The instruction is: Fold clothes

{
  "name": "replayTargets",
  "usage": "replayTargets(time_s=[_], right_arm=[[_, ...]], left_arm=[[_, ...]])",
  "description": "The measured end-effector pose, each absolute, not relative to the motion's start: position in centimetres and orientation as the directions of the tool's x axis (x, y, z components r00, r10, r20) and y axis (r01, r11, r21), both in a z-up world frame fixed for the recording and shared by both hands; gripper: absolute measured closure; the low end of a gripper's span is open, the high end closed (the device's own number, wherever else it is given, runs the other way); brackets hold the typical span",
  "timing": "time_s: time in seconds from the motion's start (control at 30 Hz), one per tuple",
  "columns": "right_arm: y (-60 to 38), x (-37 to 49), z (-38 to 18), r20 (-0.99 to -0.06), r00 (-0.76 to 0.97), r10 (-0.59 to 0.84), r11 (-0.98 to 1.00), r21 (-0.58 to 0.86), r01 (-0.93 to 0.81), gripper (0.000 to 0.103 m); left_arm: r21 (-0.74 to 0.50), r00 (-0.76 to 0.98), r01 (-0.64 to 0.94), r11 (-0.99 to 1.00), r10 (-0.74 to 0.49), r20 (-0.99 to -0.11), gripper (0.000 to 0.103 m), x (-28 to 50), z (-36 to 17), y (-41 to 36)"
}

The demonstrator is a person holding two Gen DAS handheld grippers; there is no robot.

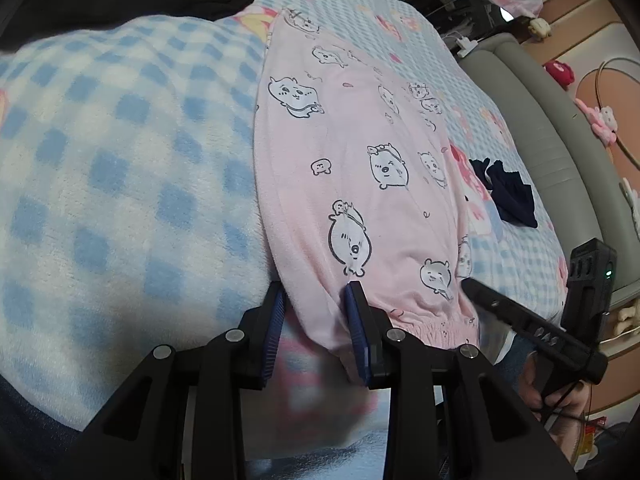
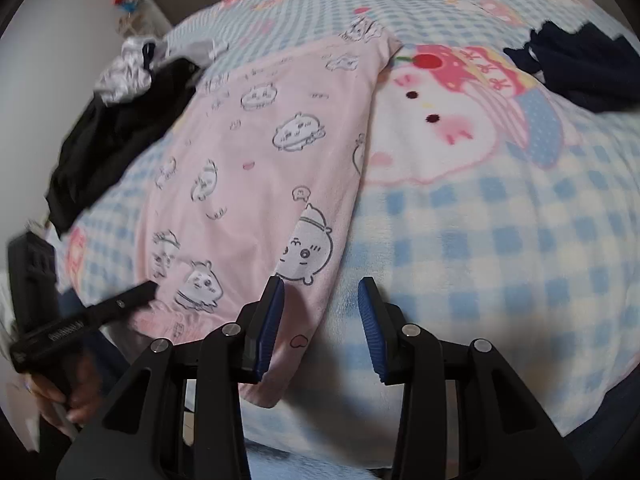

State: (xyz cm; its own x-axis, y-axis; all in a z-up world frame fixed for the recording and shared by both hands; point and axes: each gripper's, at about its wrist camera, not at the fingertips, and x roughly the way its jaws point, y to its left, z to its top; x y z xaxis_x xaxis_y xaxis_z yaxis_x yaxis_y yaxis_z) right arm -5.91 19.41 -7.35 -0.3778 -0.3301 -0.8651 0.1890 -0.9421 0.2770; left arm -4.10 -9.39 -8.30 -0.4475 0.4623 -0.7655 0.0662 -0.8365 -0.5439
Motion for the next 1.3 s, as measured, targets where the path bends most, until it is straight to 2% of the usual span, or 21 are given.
replayTargets(time_s=[0.2,0.53,0.63,0.77,0.83,0.97,1.27,1.3], right_arm=[[19.4,-5.8,-8.7,-0.887,-0.364,-0.284,-0.957,0.236,0.169,0.064],[20.0,-5.3,-7.9,-0.904,-0.371,-0.213,-0.975,0.173,0.139,0.063],[20.3,-4.9,-6.6,-0.878,-0.407,-0.25,-0.968,0.223,0.113,0.06],[19.4,-5.2,-5.8,-0.85,-0.444,-0.283,-0.958,0.225,0.18,0.054],[19.1,-5.4,-6.8,-0.871,-0.416,-0.262,-0.961,0.198,0.192,0.054],[19.8,-5.4,-9.0,-0.884,-0.399,-0.243,-0.967,0.187,0.175,0.055],[21.9,-4.4,-8.6,-0.878,-0.416,-0.237,-0.971,0.206,0.117,0.055],[22.1,-4.3,-8.3,-0.876,-0.419,-0.239,-0.971,0.212,0.109,0.055]], left_arm=[[-0.514,-0.452,0.056,-0.856,0.438,-0.777,0.071,-4.1,-8.2,-9.1],[-0.514,-0.451,0.055,-0.856,0.438,-0.778,0.07,-4.2,-8.2,-9.4],[-0.503,-0.48,0.016,-0.864,0.434,-0.762,0.071,-3.8,-7.3,-9.0],[-0.47,-0.496,-0.051,-0.881,0.431,-0.754,0.071,-3.5,-6.4,-7.8],[-0.447,-0.464,-0.031,-0.894,0.408,-0.786,0.071,-3.8,-7.2,-7.6],[-0.477,-0.46,0.019,-0.878,0.416,-0.784,0.068,-3.6,-7.5,-8.9],[-0.478,-0.479,0.099,-0.873,0.379,-0.792,0.071,-1.5,-7.1,-10.2],[-0.512,-0.482,0.097,-0.853,0.41,-0.774,0.074,-1.3,-7.1,-10.4]])
